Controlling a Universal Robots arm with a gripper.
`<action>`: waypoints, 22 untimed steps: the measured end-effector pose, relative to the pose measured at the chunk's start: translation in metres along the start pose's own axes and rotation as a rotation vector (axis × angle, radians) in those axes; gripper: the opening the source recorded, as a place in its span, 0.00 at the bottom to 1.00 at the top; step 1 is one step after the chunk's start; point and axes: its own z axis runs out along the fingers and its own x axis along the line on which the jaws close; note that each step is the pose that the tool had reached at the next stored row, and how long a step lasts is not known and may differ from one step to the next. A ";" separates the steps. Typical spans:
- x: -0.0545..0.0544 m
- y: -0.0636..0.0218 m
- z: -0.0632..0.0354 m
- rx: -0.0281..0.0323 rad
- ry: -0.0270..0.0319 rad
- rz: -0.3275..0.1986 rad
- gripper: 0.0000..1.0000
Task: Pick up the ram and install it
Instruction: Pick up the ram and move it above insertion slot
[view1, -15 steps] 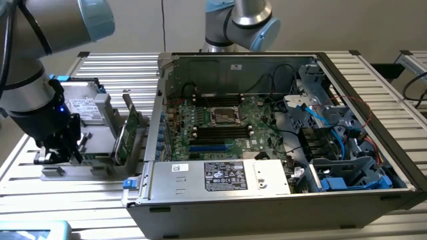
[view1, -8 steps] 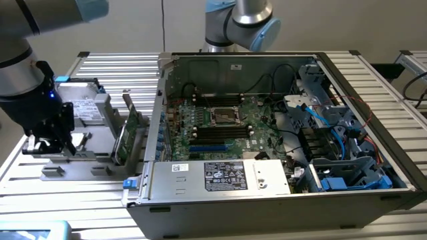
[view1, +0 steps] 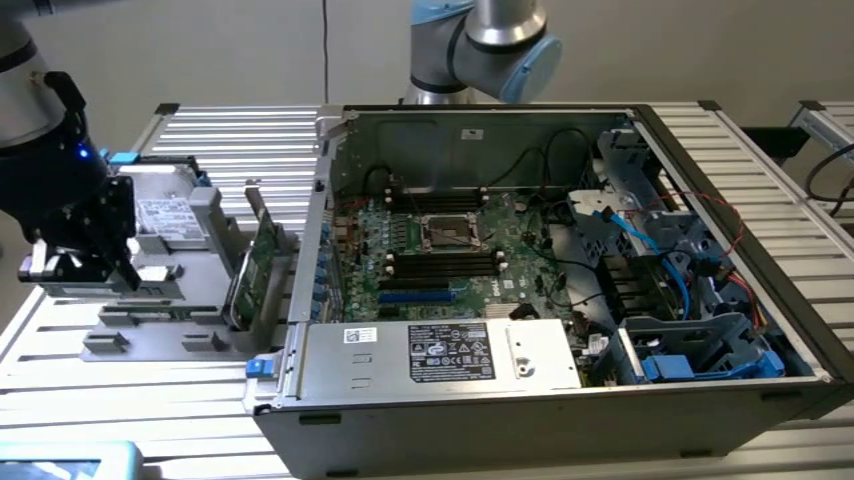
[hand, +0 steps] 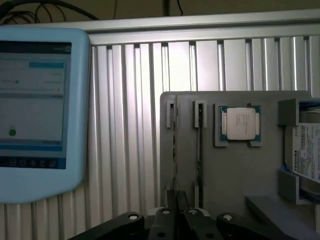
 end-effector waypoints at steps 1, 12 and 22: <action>0.000 -0.0028 -0.0049 -0.0002 0.0002 0.000 0.13; 0.002 -0.0404 -0.0551 -0.0001 -0.0003 0.000 0.13; 0.002 -0.0746 -0.0953 -0.0029 -0.0035 -0.001 0.13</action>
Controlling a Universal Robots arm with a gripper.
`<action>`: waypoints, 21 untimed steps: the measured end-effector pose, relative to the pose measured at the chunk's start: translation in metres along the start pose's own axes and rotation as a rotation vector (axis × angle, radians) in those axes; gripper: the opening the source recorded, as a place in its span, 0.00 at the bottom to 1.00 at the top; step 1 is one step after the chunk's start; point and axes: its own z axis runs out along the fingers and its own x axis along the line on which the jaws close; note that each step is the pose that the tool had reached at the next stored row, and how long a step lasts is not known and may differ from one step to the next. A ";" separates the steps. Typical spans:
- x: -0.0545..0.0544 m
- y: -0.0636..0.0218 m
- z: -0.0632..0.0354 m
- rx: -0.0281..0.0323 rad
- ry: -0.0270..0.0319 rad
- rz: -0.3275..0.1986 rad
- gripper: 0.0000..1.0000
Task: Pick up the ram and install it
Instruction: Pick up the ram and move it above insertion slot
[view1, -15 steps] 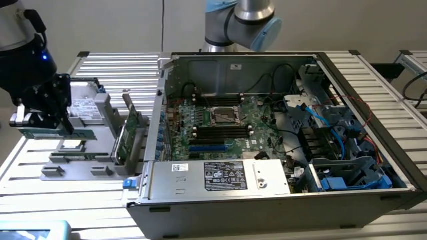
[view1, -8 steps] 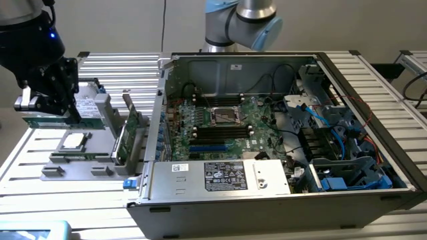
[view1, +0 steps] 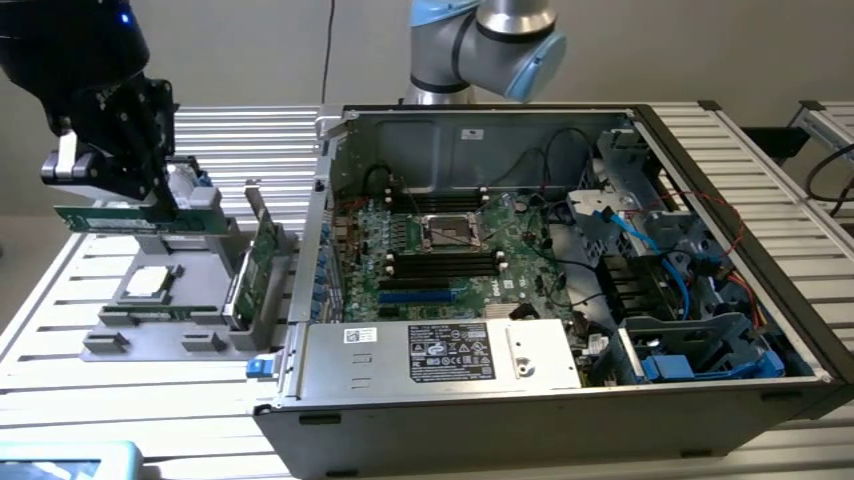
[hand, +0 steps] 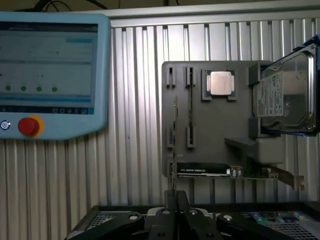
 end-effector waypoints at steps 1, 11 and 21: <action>0.000 -0.0038 -0.0023 -0.0003 0.0001 0.000 0.13; -0.002 -0.0476 -0.0109 -0.0015 0.0003 -0.003 0.13; -0.005 -0.0929 -0.0116 -0.0023 0.0005 -0.008 0.13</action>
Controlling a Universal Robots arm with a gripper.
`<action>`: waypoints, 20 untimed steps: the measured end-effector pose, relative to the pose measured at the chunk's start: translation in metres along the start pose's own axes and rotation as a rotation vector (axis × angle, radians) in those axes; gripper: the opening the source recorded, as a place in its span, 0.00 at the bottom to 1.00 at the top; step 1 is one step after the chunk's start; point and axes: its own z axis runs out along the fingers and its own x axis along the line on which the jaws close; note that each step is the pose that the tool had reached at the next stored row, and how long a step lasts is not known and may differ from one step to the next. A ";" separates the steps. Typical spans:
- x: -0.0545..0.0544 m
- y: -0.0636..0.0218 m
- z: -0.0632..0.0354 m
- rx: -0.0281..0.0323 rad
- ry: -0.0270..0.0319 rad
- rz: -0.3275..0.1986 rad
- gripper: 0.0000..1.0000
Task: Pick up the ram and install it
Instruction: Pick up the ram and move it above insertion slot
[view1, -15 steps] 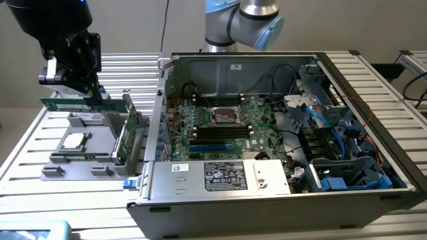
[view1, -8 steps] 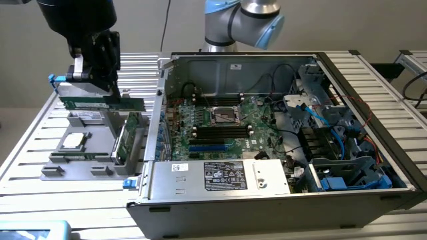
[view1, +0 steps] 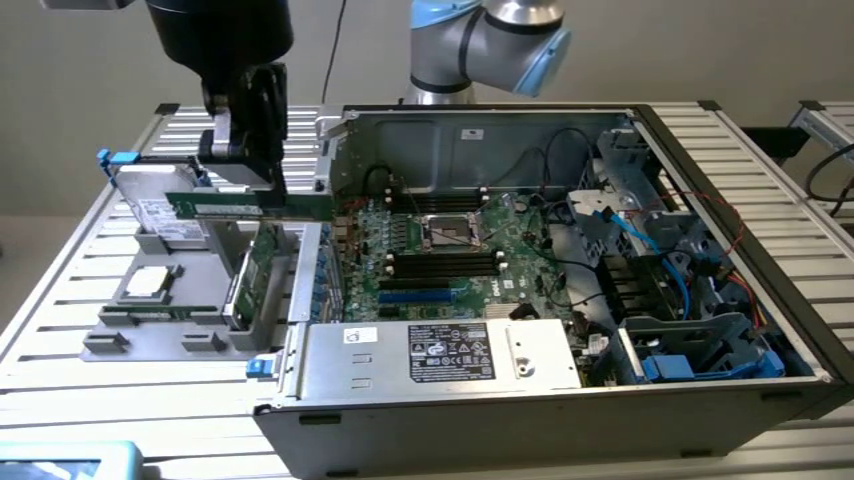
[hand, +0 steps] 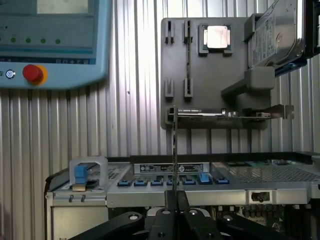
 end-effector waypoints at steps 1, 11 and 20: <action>0.000 -0.0047 -0.0001 0.0001 0.0000 0.000 0.13; -0.002 -0.0502 -0.0006 0.0002 0.0000 -0.005 0.13; -0.008 -0.0910 0.0012 0.0002 0.0000 -0.006 0.13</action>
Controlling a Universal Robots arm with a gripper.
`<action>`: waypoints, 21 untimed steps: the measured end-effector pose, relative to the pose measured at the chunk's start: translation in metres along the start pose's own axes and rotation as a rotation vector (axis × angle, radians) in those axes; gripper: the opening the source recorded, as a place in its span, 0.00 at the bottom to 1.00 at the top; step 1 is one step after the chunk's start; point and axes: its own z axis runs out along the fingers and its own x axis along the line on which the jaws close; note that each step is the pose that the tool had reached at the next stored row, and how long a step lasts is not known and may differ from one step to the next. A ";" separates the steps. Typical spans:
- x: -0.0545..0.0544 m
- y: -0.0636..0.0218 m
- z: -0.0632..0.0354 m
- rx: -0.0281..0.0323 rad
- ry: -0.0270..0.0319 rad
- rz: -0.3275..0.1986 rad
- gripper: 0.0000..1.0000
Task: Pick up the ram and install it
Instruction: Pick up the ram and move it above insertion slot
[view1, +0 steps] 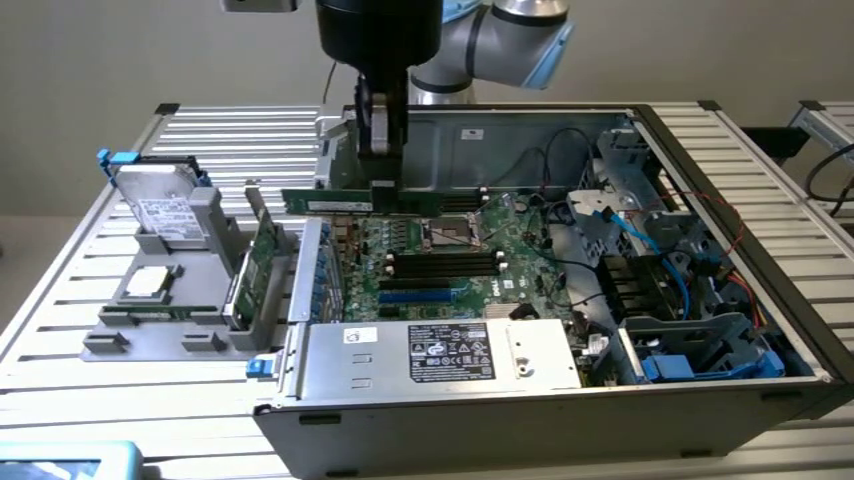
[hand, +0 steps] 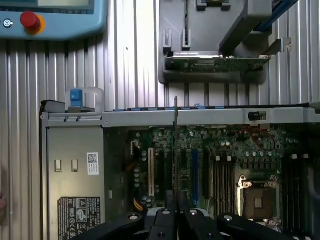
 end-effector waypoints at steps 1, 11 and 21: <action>-0.001 -0.0045 0.0006 0.0000 0.0000 0.000 0.13; -0.021 -0.0454 0.0074 0.0000 0.0000 0.000 0.13; -0.053 -0.0585 0.0146 0.0001 0.0000 0.000 0.13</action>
